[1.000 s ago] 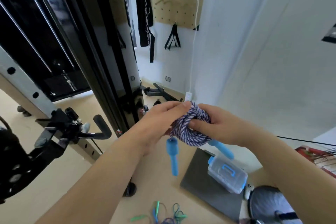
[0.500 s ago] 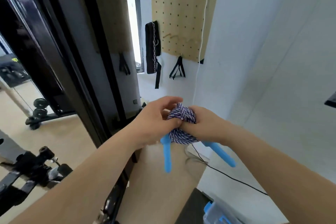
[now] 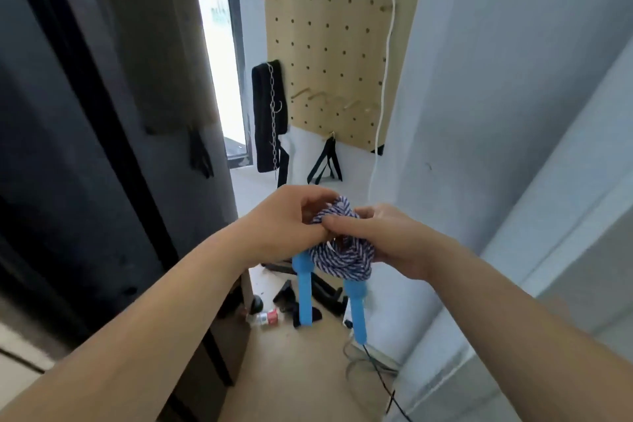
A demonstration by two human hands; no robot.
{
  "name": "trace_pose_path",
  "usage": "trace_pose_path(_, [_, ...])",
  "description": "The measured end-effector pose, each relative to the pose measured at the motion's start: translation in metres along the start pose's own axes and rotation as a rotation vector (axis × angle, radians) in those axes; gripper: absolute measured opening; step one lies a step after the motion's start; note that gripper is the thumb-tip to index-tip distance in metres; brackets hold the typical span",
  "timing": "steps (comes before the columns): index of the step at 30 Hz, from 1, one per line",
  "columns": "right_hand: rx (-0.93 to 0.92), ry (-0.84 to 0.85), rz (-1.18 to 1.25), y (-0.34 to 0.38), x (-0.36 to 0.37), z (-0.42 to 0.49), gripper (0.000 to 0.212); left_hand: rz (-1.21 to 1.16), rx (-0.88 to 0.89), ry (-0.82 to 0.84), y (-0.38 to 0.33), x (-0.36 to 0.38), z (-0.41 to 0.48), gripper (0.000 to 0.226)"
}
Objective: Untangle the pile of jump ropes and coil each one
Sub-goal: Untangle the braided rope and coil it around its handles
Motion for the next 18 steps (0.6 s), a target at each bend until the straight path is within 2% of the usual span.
trace_pose_path(4, [-0.039, -0.002, 0.094, 0.043, -0.026, 0.108, 0.039, -0.159, -0.055, 0.023, 0.053, -0.046, 0.092, 0.060])
trace_pose_path(8, [-0.091, -0.034, 0.136, 0.079, -0.045, 0.195, 0.045, -0.312, -0.088, -0.008, 0.091, -0.082, 0.175, 0.047])
trace_pose_path(13, [-0.133, -0.085, 0.199, 0.109, -0.074, 0.279, 0.048, -0.370, -0.117, -0.059, 0.123, -0.118, 0.249, 0.033])
trace_pose_path(18, [-0.089, 0.046, 0.081, 0.136, -0.109, 0.361, 0.047, -0.335, -0.111, -0.180, 0.156, -0.149, 0.320, 0.026])
Point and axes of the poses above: each hand's wrist, its own z-axis towards the middle knuckle, its own x-axis out of the palm, y = z × x, the point moved 3 cm from there along z, towards the middle knuckle, and after that the axes turned 10 degrees about z, right-handed, at the moved point
